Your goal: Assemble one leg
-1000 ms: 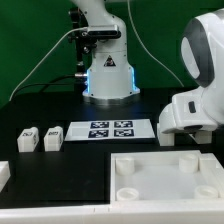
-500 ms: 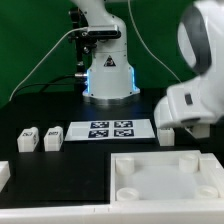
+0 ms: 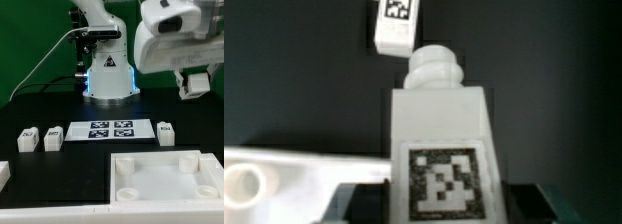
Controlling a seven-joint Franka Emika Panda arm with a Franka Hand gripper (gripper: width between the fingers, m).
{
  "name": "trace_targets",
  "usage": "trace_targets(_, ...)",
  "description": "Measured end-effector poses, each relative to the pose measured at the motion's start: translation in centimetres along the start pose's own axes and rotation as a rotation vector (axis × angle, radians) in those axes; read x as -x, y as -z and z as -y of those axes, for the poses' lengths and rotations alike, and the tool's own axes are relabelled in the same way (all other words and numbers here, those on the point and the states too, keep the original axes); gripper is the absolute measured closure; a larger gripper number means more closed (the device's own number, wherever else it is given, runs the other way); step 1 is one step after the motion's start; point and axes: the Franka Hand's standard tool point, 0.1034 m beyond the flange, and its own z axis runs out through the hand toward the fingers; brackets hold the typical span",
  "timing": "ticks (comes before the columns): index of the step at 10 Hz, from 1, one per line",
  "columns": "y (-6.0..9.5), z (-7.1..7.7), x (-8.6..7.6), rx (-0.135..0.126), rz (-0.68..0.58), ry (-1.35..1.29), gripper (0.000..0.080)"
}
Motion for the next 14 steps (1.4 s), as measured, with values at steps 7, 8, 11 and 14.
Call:
trace_targets(7, 2.1, -3.7, -7.0, 0.035, -0.715, 0.113, 0.0508)
trace_targets(8, 2.8, -4.8, -9.2, 0.038, -0.770, 0.122, 0.0508)
trace_targets(11, 2.7, -5.7, -9.7, 0.069, -0.970, 0.122, 0.0508)
trace_targets(14, 2.5, -5.5, -9.8, 0.068, -0.972, 0.124, 0.0508)
